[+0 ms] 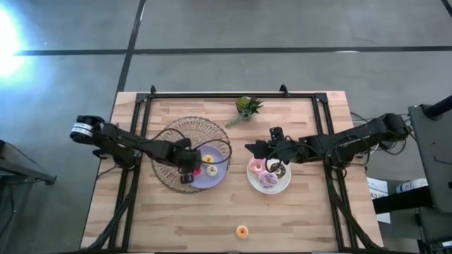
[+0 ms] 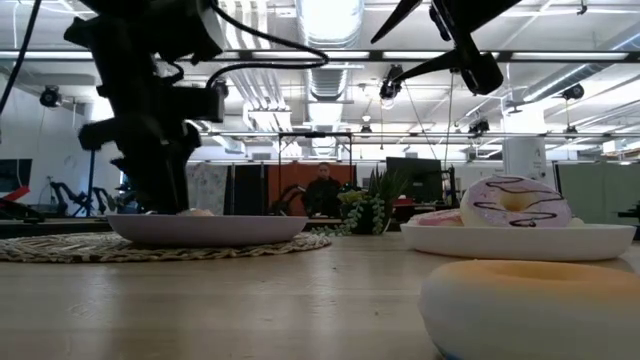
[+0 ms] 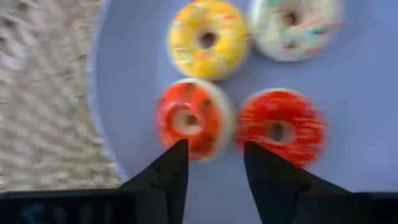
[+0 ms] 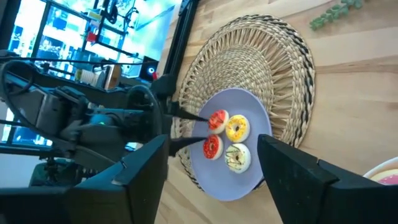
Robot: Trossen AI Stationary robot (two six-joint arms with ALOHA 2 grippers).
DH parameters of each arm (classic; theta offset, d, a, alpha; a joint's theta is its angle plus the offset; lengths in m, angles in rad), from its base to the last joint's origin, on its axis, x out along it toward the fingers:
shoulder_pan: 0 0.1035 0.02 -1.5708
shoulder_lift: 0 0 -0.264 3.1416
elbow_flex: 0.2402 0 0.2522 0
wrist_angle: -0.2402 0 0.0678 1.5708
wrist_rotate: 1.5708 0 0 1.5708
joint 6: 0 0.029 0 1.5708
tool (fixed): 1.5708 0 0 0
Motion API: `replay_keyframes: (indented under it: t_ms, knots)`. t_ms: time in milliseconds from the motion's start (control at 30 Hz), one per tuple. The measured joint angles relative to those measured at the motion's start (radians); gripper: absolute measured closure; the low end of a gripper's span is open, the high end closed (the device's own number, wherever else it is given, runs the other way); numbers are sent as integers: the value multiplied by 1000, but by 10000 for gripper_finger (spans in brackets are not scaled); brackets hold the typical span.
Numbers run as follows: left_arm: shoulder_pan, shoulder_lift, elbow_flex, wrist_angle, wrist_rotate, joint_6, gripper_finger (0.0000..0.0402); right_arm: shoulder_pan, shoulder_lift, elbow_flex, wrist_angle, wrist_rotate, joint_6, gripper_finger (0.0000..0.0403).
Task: Pick & Place donuts
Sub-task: Put the small orange donut on the purple plate, then put the small blue donut on the purple plate
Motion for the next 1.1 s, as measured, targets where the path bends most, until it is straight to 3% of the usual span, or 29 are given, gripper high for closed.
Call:
replay_keyframes:
  t_ms: [67, 233, 467, 700, 867, 1100]
  knots:
    - [-1, -14, 4, 0, 51, -15, 265, 0, 0, -1, 2, 0, 0, 165]
    - [-10, -87, 5, -6, 62, -51, 262, -1, 0, -3, 1, -50, -8, 164]
    - [-65, -278, 5, -13, 72, -71, 262, 22, 34, -3, -12, -433, -206, 171]
    - [-109, -413, -5, -22, 70, -167, 262, 131, 243, 42, -25, -693, -293, 187]
    - [-118, -429, -5, -44, 66, -208, 262, 226, 396, 184, -86, -711, -400, 188]
    - [-138, -425, -8, -64, 67, -191, 262, 345, 615, 497, -460, -612, -676, 188]
